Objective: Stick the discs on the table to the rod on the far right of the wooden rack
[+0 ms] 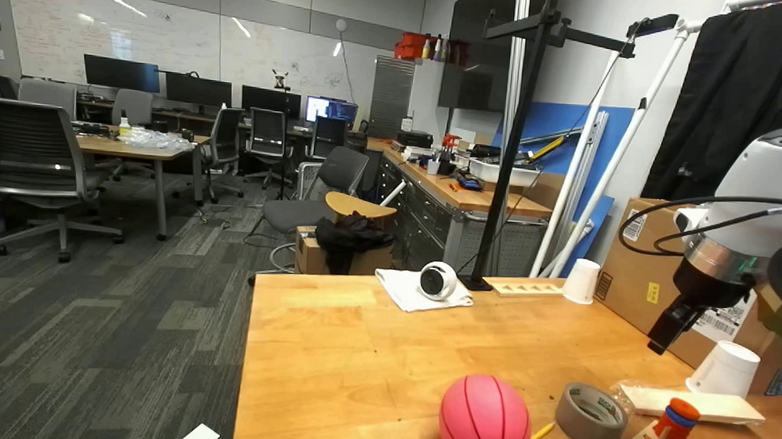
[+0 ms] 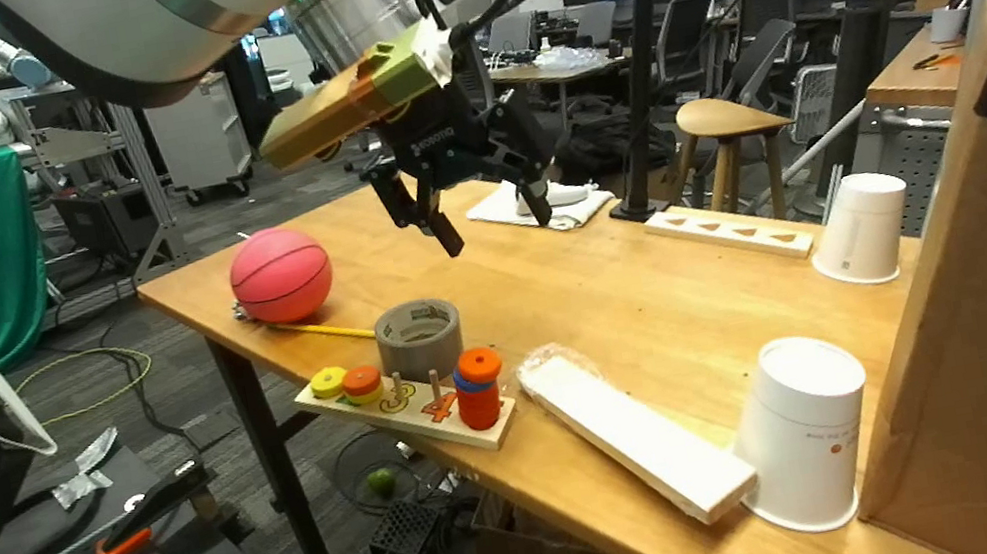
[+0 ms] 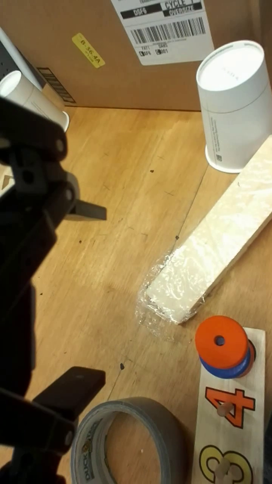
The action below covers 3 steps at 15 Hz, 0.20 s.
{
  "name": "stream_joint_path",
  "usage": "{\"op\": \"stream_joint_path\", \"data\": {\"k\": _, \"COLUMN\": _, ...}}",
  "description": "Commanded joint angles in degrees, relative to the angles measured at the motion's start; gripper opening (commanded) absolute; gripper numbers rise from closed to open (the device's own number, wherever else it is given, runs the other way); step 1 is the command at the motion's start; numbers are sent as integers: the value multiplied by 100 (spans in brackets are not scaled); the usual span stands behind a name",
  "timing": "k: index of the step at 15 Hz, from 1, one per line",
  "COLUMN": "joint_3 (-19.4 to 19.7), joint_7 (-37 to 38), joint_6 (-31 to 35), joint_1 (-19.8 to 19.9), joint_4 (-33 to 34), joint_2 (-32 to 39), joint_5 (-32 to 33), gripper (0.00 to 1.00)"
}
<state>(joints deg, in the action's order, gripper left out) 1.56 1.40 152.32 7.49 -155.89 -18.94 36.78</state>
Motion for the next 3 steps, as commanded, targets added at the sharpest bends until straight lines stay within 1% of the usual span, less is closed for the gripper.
{"op": "stream_joint_path", "data": {"k": 1, "joint_3": -57, "joint_7": -40, "joint_6": -4, "joint_1": 50, "joint_4": -1, "joint_2": -8, "joint_5": -51, "gripper": 100}}
{"op": "stream_joint_path", "data": {"k": 3, "joint_3": -57, "joint_7": -40, "joint_6": -4, "joint_1": 50, "joint_4": -2, "joint_2": -8, "joint_5": -51, "gripper": 100}}
